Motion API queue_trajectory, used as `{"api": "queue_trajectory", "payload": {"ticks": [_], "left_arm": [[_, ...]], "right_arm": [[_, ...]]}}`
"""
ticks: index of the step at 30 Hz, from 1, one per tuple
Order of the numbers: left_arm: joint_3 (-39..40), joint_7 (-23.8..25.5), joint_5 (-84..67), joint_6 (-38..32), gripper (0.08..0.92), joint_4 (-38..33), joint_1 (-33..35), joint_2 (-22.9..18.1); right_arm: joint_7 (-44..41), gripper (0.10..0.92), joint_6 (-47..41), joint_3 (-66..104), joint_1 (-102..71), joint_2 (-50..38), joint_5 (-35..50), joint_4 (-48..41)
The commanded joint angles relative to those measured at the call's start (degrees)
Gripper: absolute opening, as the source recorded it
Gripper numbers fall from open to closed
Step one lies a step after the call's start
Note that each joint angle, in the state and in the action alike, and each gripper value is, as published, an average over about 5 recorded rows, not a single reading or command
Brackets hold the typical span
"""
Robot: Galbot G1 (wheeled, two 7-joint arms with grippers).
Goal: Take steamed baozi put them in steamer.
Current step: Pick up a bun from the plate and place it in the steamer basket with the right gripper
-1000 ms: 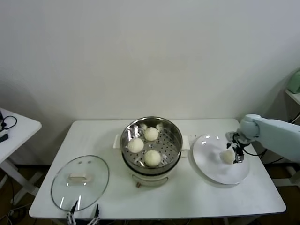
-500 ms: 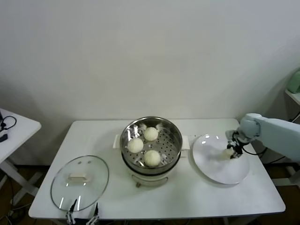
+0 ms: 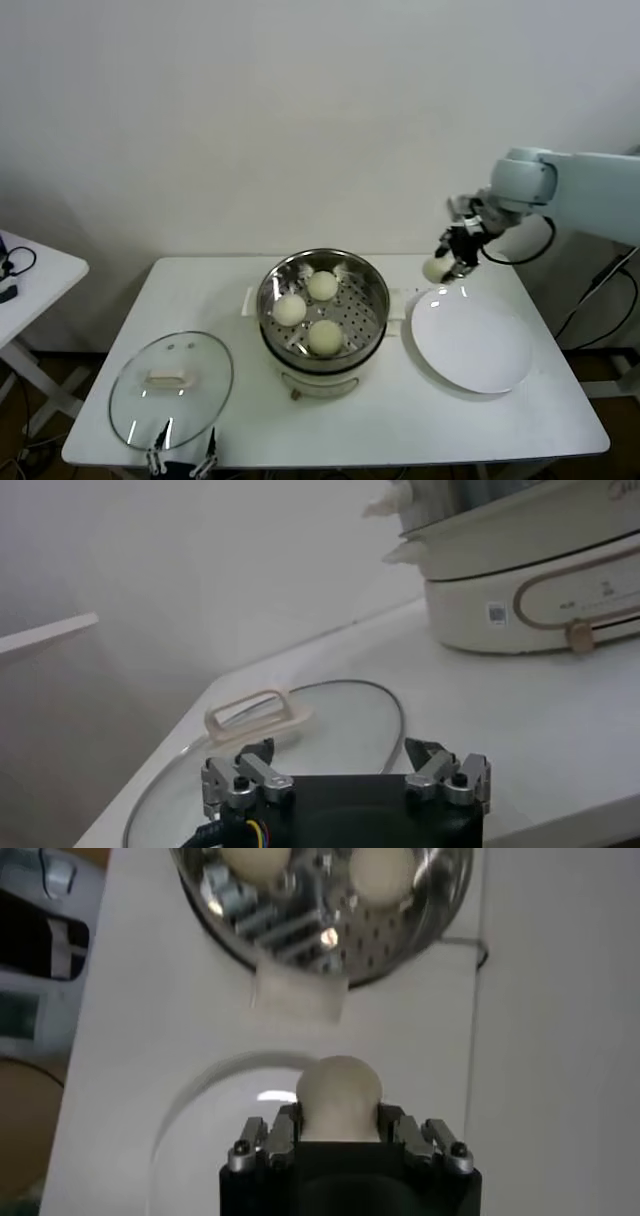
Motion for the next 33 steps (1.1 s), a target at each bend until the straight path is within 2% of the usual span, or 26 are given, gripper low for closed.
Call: {"api": "queue_trajectory", "payload": {"ticks": [1,15,24,33], "left_arm": [[-0.04,-0.03,-0.43,-0.52,0.823,0.39,-0.07,0.72],[-2.24,-0.03,-1.01,-1.08,0.823,1.56,-0.23,1.18],[-2.51,0.09,-1.18,-0.71,0.823,2.14,-1.19,1.27],[-2.58,0.2,-1.27,-0.73,0.823,2.01,-1.15,1.42]], "right_arm": [[5.12,0.519,-6.4,5.5,4.93,7.32,10.5,10.8],[10.9,0.53,-7.64,12.2,-20.31,14.0,-8.18,-0.69],[12.31,0.538,-7.62,14.33,-25.02,15.47,-9.81,-5.0],[11.5,0.591,-7.51,14.95,-24.38,17.55,-8.1,-6.07]]}}
